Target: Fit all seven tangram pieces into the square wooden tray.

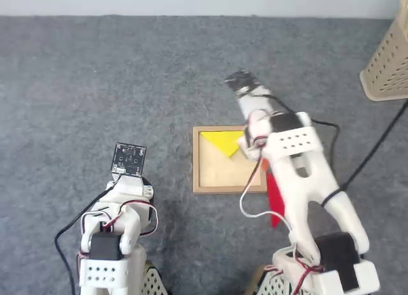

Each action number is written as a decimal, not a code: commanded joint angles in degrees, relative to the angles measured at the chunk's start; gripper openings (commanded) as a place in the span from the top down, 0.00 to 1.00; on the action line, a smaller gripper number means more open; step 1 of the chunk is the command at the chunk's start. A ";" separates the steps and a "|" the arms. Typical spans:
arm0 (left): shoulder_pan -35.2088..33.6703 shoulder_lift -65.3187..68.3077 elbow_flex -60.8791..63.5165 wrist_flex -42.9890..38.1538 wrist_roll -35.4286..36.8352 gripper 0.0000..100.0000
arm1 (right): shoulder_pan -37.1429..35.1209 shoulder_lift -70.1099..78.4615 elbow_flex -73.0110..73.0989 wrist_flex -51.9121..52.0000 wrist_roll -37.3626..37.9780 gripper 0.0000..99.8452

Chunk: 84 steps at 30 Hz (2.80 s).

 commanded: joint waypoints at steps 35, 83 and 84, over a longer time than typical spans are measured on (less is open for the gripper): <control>-0.35 -0.18 -0.31 0.26 0.53 0.99 | 26.42 0.84 3.96 2.86 6.33 0.79; -0.35 -0.18 -0.31 0.26 0.53 0.99 | 25.80 -5.67 25.67 -8.04 10.20 0.79; -0.35 -0.18 -0.31 0.26 0.53 0.99 | 26.77 -5.67 24.44 -7.69 10.11 0.79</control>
